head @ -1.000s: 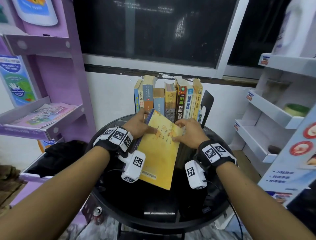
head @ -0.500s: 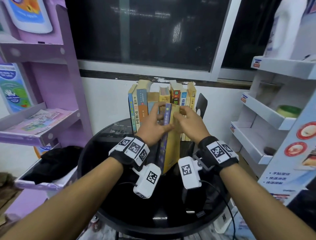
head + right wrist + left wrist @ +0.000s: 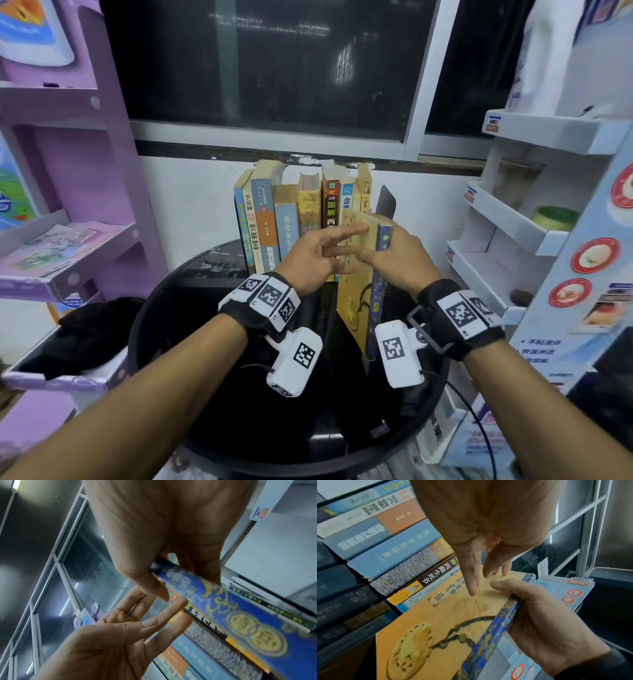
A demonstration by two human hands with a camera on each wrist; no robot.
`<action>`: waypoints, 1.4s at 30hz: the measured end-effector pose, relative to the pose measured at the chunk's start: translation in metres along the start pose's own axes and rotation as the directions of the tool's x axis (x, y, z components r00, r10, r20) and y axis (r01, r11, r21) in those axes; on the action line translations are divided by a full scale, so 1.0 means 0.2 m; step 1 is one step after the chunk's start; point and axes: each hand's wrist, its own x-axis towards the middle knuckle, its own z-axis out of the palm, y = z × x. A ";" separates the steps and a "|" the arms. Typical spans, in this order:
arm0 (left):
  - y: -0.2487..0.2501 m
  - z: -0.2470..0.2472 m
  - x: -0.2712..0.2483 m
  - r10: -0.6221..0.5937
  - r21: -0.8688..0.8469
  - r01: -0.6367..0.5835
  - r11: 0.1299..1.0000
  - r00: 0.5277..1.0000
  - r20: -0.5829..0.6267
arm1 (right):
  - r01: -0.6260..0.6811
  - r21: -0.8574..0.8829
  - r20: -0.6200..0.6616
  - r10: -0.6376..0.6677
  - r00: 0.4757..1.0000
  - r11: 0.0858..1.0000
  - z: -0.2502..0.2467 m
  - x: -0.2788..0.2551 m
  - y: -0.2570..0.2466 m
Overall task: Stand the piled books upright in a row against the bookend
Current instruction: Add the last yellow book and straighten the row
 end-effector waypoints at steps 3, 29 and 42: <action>0.00 0.02 0.04 0.029 0.120 -0.034 0.992 0.999 0.044 | -0.040 -0.067 -0.033 0.038 0.999 0.997 -0.05 -0.01 0.03; -0.06 0.01 0.69 0.281 0.985 -0.012 0.174 0.959 -0.038 | 0.108 0.199 -0.451 -0.007 0.893 0.974 -0.54 0.18 0.08; -0.18 0.05 0.79 0.391 0.998 -0.046 0.042 0.920 0.026 | 0.183 0.247 -0.561 -0.014 0.828 0.952 -0.41 0.46 0.16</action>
